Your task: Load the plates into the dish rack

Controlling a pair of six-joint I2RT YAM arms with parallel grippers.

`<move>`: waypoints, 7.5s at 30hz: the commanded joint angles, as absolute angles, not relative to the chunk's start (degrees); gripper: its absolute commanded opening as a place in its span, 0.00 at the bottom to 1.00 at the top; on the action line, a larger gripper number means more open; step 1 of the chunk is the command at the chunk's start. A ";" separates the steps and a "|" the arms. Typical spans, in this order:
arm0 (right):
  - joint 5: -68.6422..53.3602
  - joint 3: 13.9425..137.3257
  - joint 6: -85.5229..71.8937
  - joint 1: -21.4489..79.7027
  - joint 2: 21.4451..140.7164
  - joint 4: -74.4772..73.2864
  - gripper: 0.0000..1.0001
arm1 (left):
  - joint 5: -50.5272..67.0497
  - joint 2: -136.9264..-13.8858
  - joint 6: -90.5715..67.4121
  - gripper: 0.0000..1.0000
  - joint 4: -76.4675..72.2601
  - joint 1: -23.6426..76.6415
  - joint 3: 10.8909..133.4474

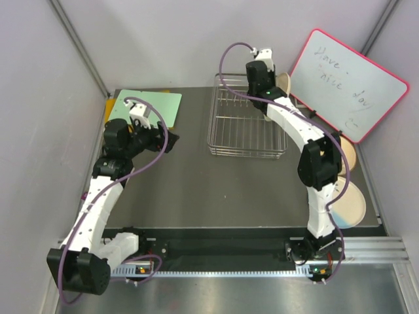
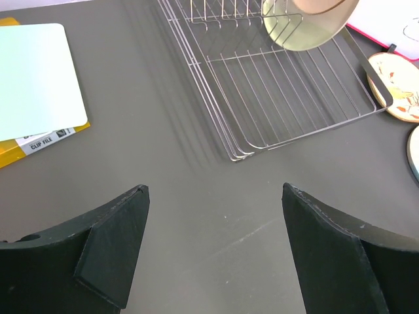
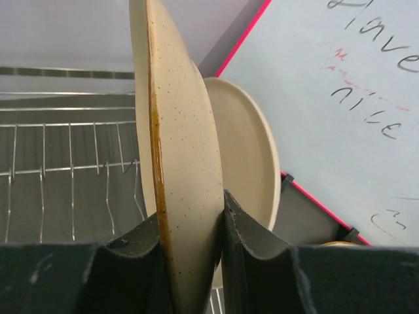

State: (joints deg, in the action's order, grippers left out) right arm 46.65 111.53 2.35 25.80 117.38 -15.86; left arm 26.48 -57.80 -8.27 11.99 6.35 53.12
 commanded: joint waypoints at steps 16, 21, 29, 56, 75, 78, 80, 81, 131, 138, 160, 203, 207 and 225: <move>43.60 112.50 -3.16 22.50 122.16 -11.86 0.01 | 28.12 -60.91 -9.32 0.86 8.17 5.98 53.96; 42.19 110.75 -2.02 22.32 122.26 -10.99 0.17 | 27.68 -61.70 -9.40 0.86 8.09 5.98 53.88; 42.01 105.92 3.24 22.06 118.48 -8.45 0.55 | 29.18 -61.70 -10.28 0.86 6.77 6.06 53.70; 8.53 44.84 43.32 -11.05 42.72 -26.81 0.78 | 36.40 -63.63 18.97 0.25 20.74 34.17 58.63; -11.25 42.28 48.43 -43.85 65.21 -34.72 0.83 | 26.81 -82.88 21.18 0.50 23.99 57.57 64.33; -10.90 41.66 49.39 -44.74 67.93 -36.21 0.83 | 26.19 -83.06 21.36 0.50 24.08 57.48 64.86; -10.98 41.66 49.40 -46.14 70.56 -37.09 0.85 | 26.72 -83.32 21.10 0.50 23.91 57.57 65.13; -11.25 41.75 49.66 -46.75 71.19 -36.92 0.85 | 26.81 -83.67 20.92 0.51 23.73 57.48 65.39; -27.68 52.65 52.73 -33.66 101.33 -61.00 0.80 | 26.37 -115.84 5.01 0.00 -10.72 66.96 66.09; -30.06 52.91 53.35 -33.66 102.30 -61.70 0.81 | 26.10 -121.01 2.64 0.00 -10.72 68.29 71.71; -33.06 62.93 61.18 -36.30 106.97 -67.78 0.79 | 20.67 -109.35 8.69 0.18 8.32 62.24 72.51; -36.83 74.10 57.13 -21.71 122.08 -70.67 0.83 | 25.93 -121.56 13.10 0.34 8.33 54.84 78.57; -36.47 72.60 56.25 -21.71 120.85 -69.52 0.83 | 25.84 -116.30 10.73 0.33 8.44 54.84 72.45; -34.72 69.61 54.32 -21.62 119.01 -67.15 0.83 | 28.74 -115.66 3.78 0.34 7.83 66.27 72.49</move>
